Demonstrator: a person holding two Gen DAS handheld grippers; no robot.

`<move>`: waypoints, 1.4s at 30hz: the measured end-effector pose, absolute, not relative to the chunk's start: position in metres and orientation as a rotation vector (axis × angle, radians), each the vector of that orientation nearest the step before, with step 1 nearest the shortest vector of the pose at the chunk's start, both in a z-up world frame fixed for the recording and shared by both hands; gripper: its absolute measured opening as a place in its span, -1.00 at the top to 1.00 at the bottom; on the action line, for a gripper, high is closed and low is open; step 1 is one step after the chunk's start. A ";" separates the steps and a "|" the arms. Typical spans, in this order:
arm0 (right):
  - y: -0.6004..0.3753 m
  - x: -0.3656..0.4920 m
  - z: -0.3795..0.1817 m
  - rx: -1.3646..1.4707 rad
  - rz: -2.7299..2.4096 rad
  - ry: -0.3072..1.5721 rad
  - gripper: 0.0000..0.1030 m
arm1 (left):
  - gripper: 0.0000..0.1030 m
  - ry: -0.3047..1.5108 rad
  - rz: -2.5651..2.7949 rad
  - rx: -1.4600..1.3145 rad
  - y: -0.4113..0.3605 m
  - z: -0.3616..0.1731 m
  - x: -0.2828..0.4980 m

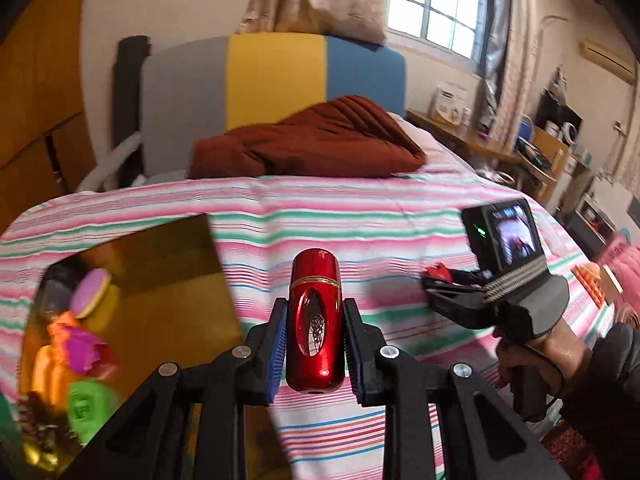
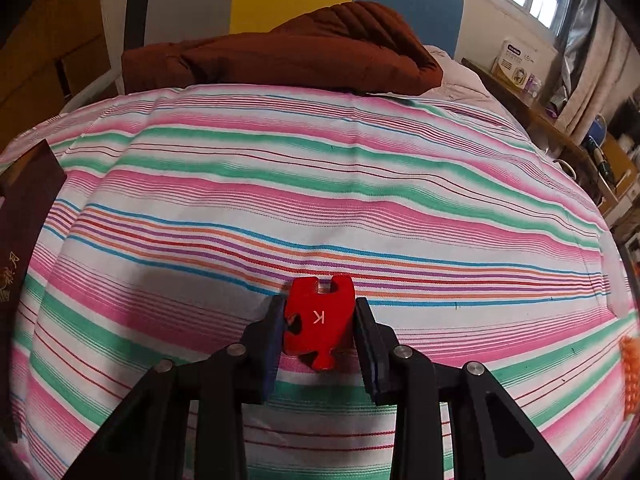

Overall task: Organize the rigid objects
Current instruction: 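Carry the red cylinder into the gold tray and open the left tool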

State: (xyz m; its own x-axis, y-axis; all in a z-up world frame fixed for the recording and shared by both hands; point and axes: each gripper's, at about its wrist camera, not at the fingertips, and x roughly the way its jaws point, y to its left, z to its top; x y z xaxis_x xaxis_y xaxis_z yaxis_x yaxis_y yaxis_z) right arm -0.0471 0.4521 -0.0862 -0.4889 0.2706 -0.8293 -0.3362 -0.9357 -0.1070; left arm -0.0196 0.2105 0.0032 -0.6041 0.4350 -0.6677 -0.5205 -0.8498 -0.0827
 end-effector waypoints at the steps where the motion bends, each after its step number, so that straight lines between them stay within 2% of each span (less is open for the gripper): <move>1: 0.453 -0.048 -0.087 -1.341 2.445 0.101 0.35 | 0.51 0.155 2.427 -0.959 0.204 0.007 -0.021; 12: 0.449 -0.045 -0.088 -1.300 2.452 0.107 0.35 | 0.51 0.087 2.561 -0.994 0.132 0.012 -0.029; 27: 0.444 -0.047 -0.090 -1.288 2.443 0.065 0.35 | 0.51 -0.254 2.747 -1.183 -0.032 -0.009 -0.037; 36: 0.445 -0.046 -0.089 -1.285 2.446 0.072 0.35 | 0.51 -0.421 2.485 -1.221 0.014 -0.008 -0.081; 42: 0.446 -0.047 -0.089 -1.286 2.451 0.084 0.35 | 0.50 -0.418 2.357 -1.323 0.063 -0.026 -0.118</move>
State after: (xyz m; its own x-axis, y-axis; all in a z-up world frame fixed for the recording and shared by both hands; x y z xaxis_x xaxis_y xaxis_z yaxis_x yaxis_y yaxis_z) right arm -0.0466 0.4463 -0.0892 -0.5148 0.2951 -0.8049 -0.3497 -0.9295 -0.1171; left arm -0.1182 0.0626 -0.0262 -0.4699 0.4825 -0.7392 -0.1991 -0.8737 -0.4438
